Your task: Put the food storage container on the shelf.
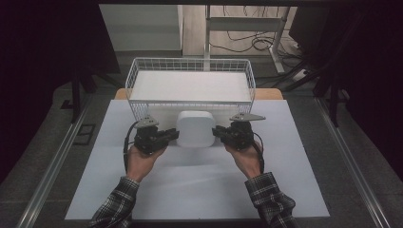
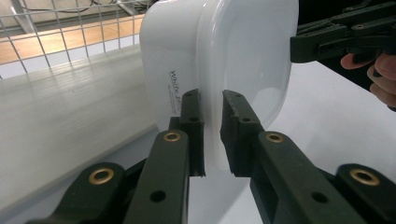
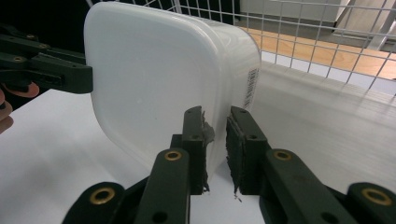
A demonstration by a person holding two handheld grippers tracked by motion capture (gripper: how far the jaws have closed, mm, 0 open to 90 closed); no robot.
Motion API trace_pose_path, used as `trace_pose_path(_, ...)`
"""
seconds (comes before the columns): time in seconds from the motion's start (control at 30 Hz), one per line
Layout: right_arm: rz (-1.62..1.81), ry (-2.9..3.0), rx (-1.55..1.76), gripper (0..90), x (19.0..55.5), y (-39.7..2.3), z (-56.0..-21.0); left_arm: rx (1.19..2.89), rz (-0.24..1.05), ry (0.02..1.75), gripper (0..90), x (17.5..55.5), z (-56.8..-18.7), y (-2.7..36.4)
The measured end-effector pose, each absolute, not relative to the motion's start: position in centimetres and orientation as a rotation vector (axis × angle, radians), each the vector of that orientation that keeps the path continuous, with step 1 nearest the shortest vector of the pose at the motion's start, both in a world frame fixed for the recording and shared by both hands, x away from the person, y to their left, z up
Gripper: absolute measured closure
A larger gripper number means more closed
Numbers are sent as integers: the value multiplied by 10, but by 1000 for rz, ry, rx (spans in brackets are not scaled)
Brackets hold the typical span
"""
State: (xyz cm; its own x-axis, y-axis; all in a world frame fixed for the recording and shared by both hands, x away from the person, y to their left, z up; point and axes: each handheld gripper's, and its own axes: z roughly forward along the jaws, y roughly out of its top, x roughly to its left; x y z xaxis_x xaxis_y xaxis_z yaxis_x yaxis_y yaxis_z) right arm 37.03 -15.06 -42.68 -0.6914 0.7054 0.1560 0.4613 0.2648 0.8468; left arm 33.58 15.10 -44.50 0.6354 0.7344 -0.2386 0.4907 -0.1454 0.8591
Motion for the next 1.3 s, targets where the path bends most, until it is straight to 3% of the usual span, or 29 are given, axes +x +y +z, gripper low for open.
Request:
trace_pose_path(0.87, 1324, 2319, 1201, 762, 405, -142, -461, 1822, 183, 1119, 788, 376, -485, 152)
trace_pose_path(1.3, 1318, 2288, 1214, 721, 418, -134, -466, 1781, 213, 1122, 746, 390, -494, 152)
